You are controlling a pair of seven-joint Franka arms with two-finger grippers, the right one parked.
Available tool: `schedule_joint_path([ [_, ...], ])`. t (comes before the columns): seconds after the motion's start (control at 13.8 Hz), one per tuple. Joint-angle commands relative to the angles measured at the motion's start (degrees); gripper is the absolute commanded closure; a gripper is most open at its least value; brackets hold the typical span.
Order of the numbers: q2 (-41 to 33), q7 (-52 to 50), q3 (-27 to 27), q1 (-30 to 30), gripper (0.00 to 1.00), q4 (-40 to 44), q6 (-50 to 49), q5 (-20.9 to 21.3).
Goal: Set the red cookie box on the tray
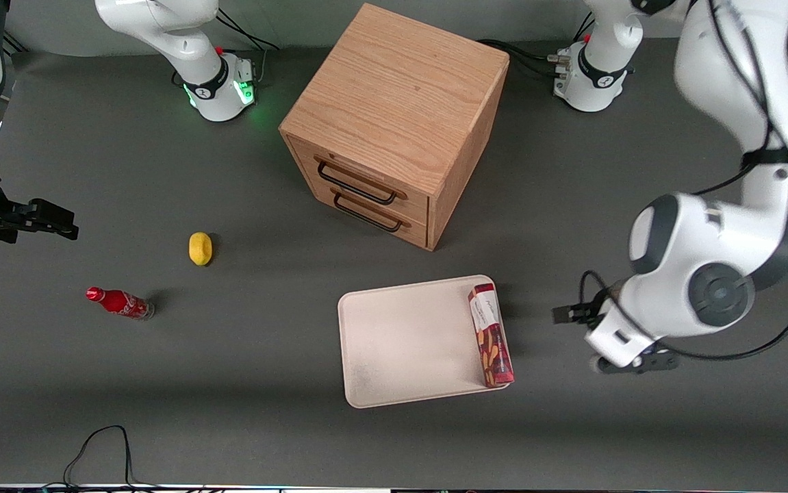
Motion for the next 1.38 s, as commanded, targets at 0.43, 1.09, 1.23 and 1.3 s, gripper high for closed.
schedule_joint_path([
  [0.43,-24.0,7.8,16.3,-3.3,0.0,-21.1,-1.2,1.4],
  [1.09,-23.4,8.2,12.7,1.4,0.0,-12.3,-14.2,1.6],
  [1.23,-23.9,8.3,10.6,3.7,0.0,-12.2,-15.1,2.4],
  [1.3,-23.9,8.3,10.6,3.8,0.0,-12.0,-15.7,2.4],
])
